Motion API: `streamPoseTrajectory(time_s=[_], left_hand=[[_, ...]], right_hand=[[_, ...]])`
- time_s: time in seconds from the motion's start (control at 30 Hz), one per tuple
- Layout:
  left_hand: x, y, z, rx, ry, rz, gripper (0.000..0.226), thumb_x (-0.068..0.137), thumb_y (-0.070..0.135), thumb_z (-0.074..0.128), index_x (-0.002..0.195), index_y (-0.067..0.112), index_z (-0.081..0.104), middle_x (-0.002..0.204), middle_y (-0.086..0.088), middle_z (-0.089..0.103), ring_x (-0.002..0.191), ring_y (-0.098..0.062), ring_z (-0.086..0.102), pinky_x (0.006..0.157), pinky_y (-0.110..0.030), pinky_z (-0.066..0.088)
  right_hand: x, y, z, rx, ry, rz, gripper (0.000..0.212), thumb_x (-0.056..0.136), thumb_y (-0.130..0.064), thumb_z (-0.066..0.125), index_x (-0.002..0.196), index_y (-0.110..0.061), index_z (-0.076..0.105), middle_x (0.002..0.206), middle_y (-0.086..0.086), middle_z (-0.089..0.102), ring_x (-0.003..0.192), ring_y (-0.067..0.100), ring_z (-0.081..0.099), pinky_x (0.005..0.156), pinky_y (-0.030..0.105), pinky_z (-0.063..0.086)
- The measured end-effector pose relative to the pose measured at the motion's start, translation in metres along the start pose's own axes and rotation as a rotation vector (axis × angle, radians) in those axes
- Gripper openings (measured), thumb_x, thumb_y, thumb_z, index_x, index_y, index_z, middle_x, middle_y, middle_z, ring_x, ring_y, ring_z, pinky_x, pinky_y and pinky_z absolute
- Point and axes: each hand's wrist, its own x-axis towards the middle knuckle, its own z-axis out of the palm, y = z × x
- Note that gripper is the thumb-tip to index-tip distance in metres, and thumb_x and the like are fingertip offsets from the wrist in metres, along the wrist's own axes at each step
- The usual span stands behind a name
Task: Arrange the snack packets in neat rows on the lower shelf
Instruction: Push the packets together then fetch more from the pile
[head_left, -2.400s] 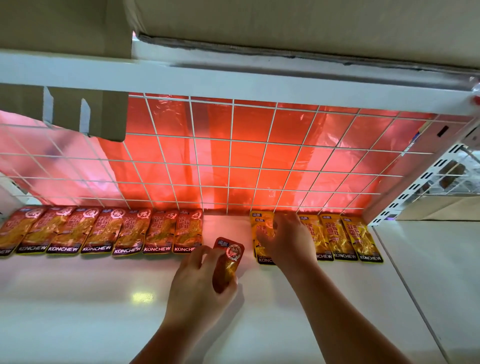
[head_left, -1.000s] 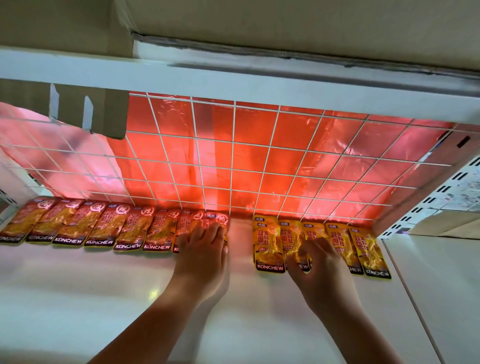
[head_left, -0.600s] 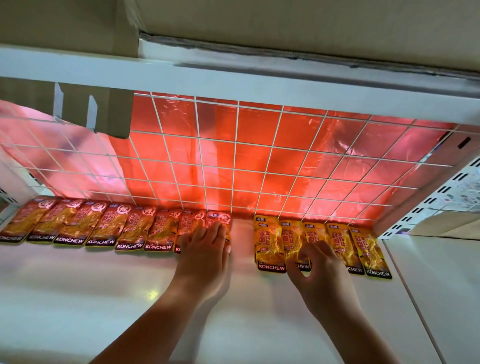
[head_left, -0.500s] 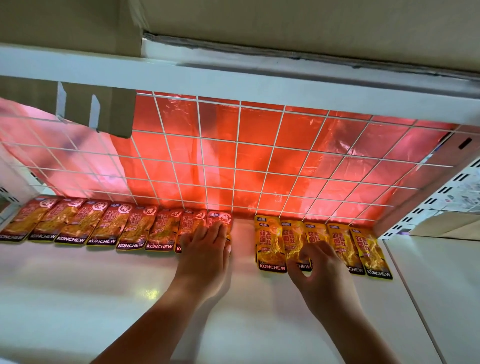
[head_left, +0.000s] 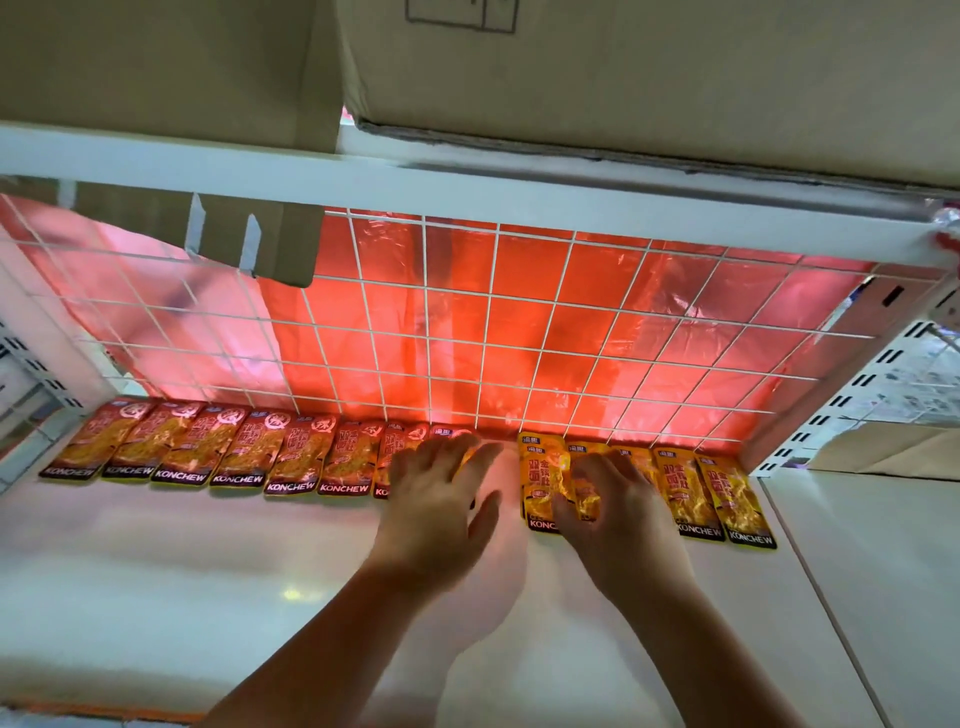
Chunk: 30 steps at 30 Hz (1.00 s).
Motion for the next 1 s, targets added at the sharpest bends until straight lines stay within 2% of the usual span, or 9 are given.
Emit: streamPoseTrajectory(time_s=[0.07,0.17,0.3,0.47,0.53,0.63,0.73,0.87,1.0], left_hand=[[0.018,0.012,-0.028,-0.045,0.056,0.064,0.046,0.098,0.042,0.05,0.141,0.026,0.056,0.136,0.0,0.061,0.124,-0.028,0.054,0.098,-0.047,0.042],[0.049,0.034,-0.071,-0.117,0.148,0.203,0.046,0.097,0.038,0.056,0.139,0.02,0.06,0.135,-0.001,0.062,0.124,-0.028,0.057,0.099,-0.05,0.043],[0.086,0.083,-0.132,-0.202,0.274,0.367,0.046,0.095,0.035,0.058,0.136,0.015,0.063,0.131,-0.002,0.064,0.12,-0.028,0.06,0.098,-0.048,0.045],[0.12,0.16,-0.191,-0.311,0.404,0.576,0.041,0.093,0.03,0.06,0.129,0.01,0.066,0.124,-0.004,0.068,0.113,-0.029,0.062,0.095,-0.041,0.047],[0.125,0.191,-0.203,-0.347,0.427,0.64,0.039,0.094,0.027,0.06,0.127,0.009,0.066,0.119,-0.006,0.069,0.109,-0.03,0.062,0.094,-0.04,0.048],[0.127,0.234,-0.206,-0.401,0.405,0.706,0.034,0.095,0.024,0.06,0.124,0.011,0.068,0.116,-0.004,0.069,0.105,-0.028,0.061,0.093,-0.042,0.048],[0.127,0.274,-0.196,-0.413,0.346,0.776,0.027,0.094,0.023,0.059,0.115,0.01,0.07,0.11,-0.003,0.07,0.099,-0.026,0.061,0.092,-0.04,0.046],[0.127,0.319,-0.177,-0.437,0.183,0.746,0.042,0.092,0.038,0.051,0.126,0.021,0.067,0.121,0.003,0.069,0.112,-0.017,0.057,0.099,-0.028,0.04],[0.139,0.367,-0.152,-0.532,-0.007,0.633,0.042,0.091,0.042,0.054,0.13,0.032,0.065,0.125,0.015,0.066,0.119,-0.005,0.055,0.101,-0.025,0.041]], right_hand=[[0.008,-0.016,-0.018,0.004,0.045,-0.057,0.027,0.081,-0.039,0.07,0.101,-0.02,0.068,0.097,-0.002,0.065,0.082,0.023,0.062,0.065,0.032,0.051],[0.021,-0.043,-0.058,0.023,0.122,-0.093,0.026,0.082,-0.032,0.073,0.104,-0.02,0.067,0.101,-0.001,0.064,0.087,0.023,0.063,0.072,0.033,0.053],[0.029,-0.071,-0.132,0.042,0.315,-0.138,0.027,0.083,-0.031,0.068,0.107,-0.02,0.067,0.106,-0.004,0.064,0.094,0.019,0.062,0.081,0.033,0.052],[0.015,-0.092,-0.242,-0.053,0.559,-0.133,0.024,0.081,-0.032,0.065,0.102,-0.021,0.067,0.099,-0.008,0.061,0.088,0.012,0.057,0.077,0.027,0.043],[0.003,-0.091,-0.281,-0.071,0.586,-0.1,0.021,0.083,-0.031,0.066,0.102,-0.023,0.067,0.099,-0.009,0.06,0.086,0.011,0.057,0.076,0.025,0.042],[-0.016,-0.076,-0.331,-0.148,0.56,-0.03,0.019,0.084,-0.033,0.065,0.102,-0.027,0.065,0.1,-0.01,0.059,0.087,0.01,0.054,0.075,0.022,0.04],[-0.032,-0.044,-0.373,-0.195,0.497,0.05,0.014,0.084,-0.031,0.065,0.097,-0.026,0.066,0.094,-0.009,0.061,0.082,0.01,0.055,0.07,0.007,0.038],[-0.048,0.027,-0.42,-0.242,0.45,0.186,0.004,0.087,-0.029,0.067,0.09,-0.026,0.068,0.084,-0.005,0.067,0.079,0.019,0.062,0.074,0.034,0.052],[-0.062,0.096,-0.456,-0.254,0.364,0.306,0.008,0.082,-0.032,0.074,0.085,-0.036,0.068,0.08,-0.006,0.067,0.072,0.013,0.061,0.068,0.035,0.051]])
